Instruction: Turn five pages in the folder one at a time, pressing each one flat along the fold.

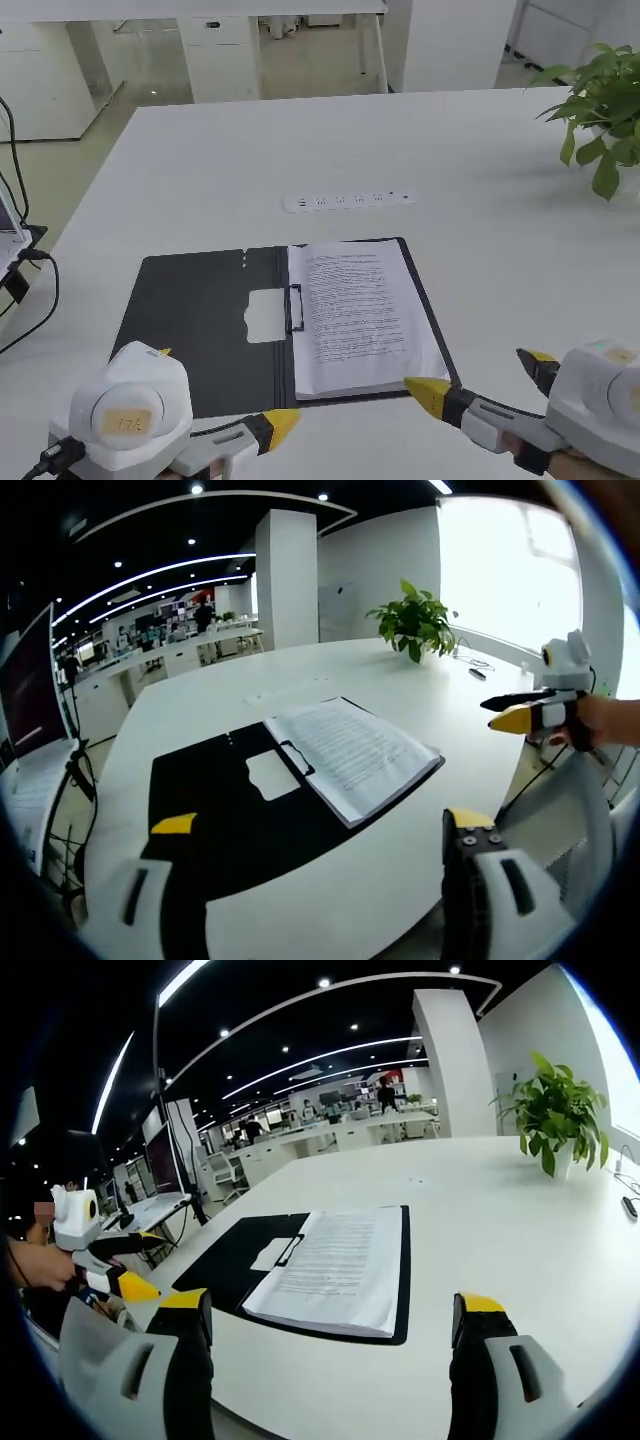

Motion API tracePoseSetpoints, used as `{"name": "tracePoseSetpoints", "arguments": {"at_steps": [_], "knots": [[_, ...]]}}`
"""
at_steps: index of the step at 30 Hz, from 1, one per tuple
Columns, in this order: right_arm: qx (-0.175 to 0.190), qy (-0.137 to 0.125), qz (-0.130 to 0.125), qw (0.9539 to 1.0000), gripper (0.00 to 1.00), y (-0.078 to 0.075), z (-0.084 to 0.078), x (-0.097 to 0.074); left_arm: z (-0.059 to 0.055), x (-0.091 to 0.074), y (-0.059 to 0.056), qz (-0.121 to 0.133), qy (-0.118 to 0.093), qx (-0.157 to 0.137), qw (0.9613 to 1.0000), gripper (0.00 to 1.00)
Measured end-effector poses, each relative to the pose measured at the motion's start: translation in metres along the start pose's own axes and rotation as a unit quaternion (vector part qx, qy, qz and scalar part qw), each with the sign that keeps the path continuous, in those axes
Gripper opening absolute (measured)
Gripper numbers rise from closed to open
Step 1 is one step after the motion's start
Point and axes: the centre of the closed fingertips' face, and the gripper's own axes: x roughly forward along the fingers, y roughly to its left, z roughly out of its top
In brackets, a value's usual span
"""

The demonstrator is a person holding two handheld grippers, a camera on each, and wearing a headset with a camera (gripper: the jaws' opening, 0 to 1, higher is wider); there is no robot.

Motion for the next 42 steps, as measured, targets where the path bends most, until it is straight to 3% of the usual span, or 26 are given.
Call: {"name": "tracePoseSetpoints", "arguments": {"at_steps": [15,28,42], "knots": [[0.014,-0.008,-0.011,0.9998,1.0,-0.004,0.0,-0.003,-0.002,0.028,-0.022,-0.037,0.01,0.009,0.9992,0.97],[0.011,-0.004,-0.016,0.9998,1.0,-0.004,-0.001,-0.003,-0.01,0.058,-0.041,-0.068,0.032,0.03,0.9967,0.96],[0.009,0.0,-0.024,0.9997,0.99,-0.006,-0.002,-0.002,-0.009,0.095,-0.06,-0.097,0.033,0.035,0.9941,0.95]]}}
